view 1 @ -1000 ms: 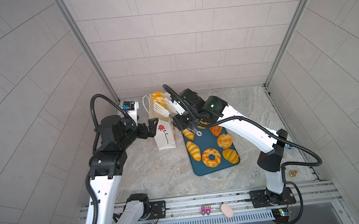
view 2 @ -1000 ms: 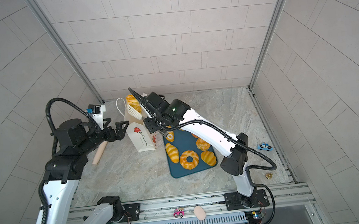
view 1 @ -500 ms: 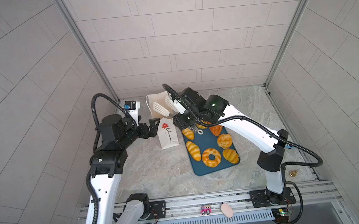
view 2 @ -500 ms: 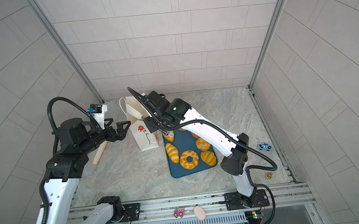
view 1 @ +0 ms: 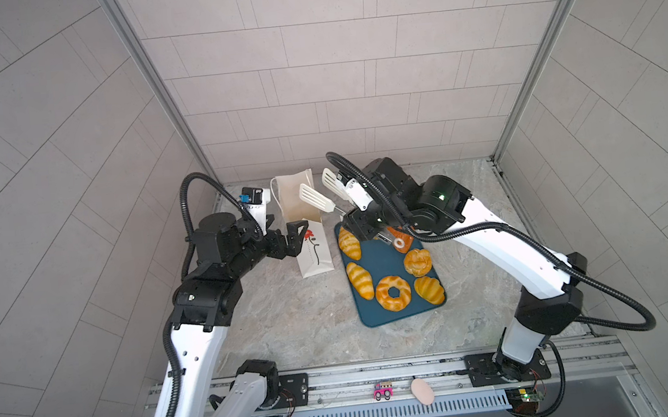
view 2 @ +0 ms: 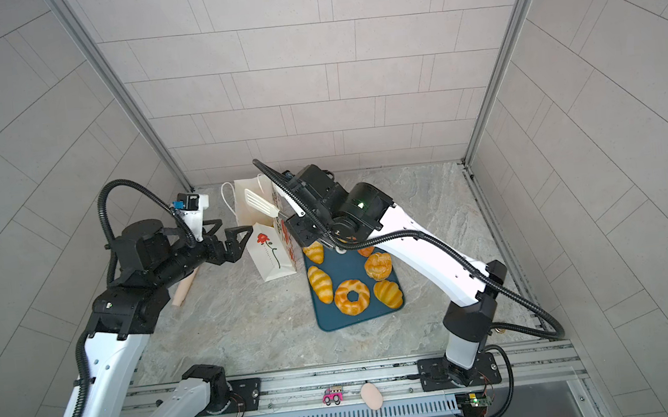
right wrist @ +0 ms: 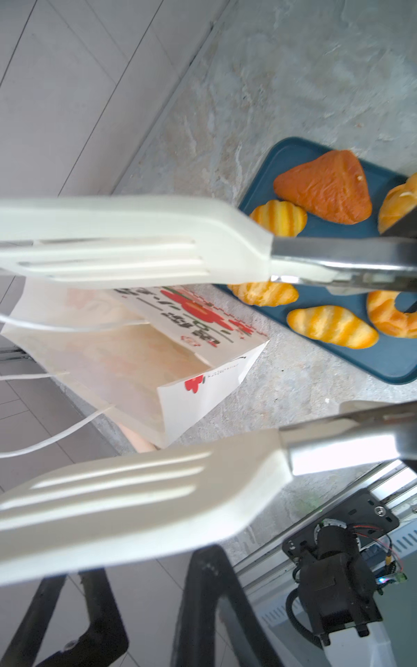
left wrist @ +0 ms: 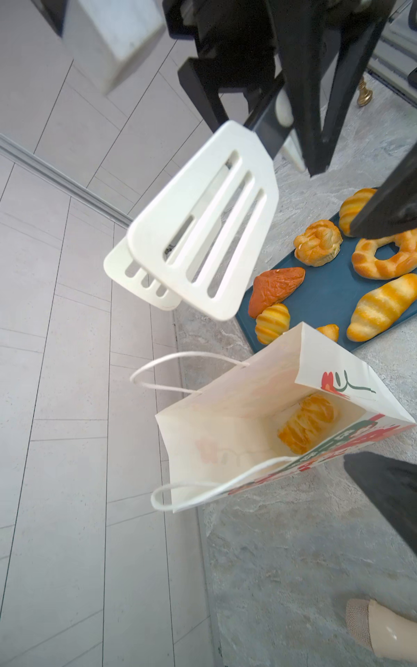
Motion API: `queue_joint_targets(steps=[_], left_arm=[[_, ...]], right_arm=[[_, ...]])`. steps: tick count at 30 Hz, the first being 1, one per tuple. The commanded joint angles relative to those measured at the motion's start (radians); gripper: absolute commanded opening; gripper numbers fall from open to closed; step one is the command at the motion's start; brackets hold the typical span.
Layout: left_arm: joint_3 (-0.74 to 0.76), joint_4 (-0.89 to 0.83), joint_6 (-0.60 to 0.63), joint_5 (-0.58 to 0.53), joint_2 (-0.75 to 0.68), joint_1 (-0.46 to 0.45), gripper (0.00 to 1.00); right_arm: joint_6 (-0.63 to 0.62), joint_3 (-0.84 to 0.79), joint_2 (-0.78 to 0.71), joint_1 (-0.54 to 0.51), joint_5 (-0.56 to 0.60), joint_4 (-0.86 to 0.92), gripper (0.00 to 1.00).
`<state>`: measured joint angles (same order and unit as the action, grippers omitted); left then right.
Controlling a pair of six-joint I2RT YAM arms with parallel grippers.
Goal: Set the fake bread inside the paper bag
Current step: 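Move the empty tongs back over the tray with the right gripper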
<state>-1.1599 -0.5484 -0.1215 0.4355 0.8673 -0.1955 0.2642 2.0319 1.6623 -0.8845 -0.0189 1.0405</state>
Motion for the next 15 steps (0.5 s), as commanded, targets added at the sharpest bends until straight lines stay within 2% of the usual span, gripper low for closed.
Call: queue_joint_targets(steps=[1,8,15], left_arm=[[0.007,0.018,0.023,-0.041,-0.008,-0.053,1.00],[-0.004,0.017,0.070,-0.086,0.045,-0.230,1.00],[-0.004,0.094,0.113,-0.037,0.130,-0.393,1.00]], right_arm=[[-0.019,-0.124,-0.127,0.011,0.067,-0.007,0.58],[-0.010,-0.464,-0.330,0.058,0.130,0.064,0.57],[0.015,-0.786,-0.522,0.058,0.133,-0.002,0.57]])
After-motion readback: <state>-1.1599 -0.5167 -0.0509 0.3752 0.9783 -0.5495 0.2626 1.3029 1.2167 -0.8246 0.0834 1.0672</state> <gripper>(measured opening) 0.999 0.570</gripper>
